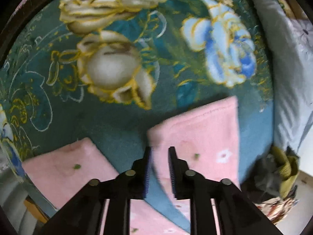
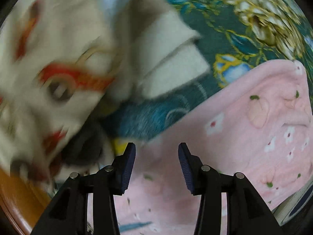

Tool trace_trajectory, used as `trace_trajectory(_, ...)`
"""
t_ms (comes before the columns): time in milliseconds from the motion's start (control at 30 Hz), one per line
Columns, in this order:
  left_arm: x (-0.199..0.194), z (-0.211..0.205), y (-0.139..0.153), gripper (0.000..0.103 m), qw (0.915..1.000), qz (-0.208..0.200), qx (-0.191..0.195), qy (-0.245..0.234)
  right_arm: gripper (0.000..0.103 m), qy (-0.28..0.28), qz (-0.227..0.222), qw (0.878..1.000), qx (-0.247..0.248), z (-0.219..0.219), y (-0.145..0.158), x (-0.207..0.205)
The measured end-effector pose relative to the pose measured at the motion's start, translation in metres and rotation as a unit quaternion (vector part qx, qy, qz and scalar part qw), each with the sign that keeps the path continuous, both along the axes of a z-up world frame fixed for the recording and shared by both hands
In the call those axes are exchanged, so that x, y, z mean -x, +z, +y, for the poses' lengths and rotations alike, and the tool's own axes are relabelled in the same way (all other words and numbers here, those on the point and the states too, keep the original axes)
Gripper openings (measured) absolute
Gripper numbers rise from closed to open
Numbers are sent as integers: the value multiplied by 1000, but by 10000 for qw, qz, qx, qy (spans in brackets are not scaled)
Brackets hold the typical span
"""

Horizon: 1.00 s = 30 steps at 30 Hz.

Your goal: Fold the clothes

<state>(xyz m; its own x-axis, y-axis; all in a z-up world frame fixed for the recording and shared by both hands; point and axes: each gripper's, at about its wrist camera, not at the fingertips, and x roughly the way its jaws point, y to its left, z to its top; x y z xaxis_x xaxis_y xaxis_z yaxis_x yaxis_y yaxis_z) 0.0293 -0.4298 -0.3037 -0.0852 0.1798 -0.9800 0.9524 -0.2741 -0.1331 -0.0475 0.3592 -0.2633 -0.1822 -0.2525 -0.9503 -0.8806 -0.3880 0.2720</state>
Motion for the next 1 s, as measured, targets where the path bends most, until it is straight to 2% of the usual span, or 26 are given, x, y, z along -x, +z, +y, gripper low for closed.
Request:
trace_trajectory(67, 28, 3, 1, 40, 9997, 202, -137, -70, 47, -220, -250, 9994, -12, 9, -9, 0)
trace_trajectory(233, 109, 13, -33, 44, 9982, 92, -573, -174, 47, -575, -497, 9971, 29, 26, -21, -4)
trace_trajectory(367, 137, 13, -61, 44, 9975, -514, -459, -129, 47, -706, -623, 9955, 79, 39, -28, -7)
trace_trajectory(633, 158, 19, -74, 43, 9936, -1112, -128, -117, 46, -901, -787, 9927, 142, 56, -41, -20)
trace_trajectory(700, 161, 22, -73, 38, 9921, -1234, -11, -214, 46, -968, -819, 9918, 183, 58, -44, -23)
trace_trajectory(733, 161, 23, -73, 32, 9908, -1324, 59, -276, 46, -977, -844, 9914, 197, 59, -45, -25)
trace_trajectory(833, 162, 24, -71, 21, 9884, -1466, 172, -352, 37, -962, -988, 9901, 278, 62, -50, -28)
trace_trajectory(900, 161, 24, -69, 19, 9878, -1504, 212, -355, 26, -1019, -1096, 9882, 332, 63, -53, -32)
trace_trajectory(967, 159, 23, -67, 7, 9867, -1557, 259, -383, 6, -1062, -1157, 9870, 345, 64, -50, -37)
trace_trajectory(1000, 158, 23, -65, 7, 9866, -1554, 268, -408, 6, -1071, -1110, 9874, 359, 63, -47, -40)
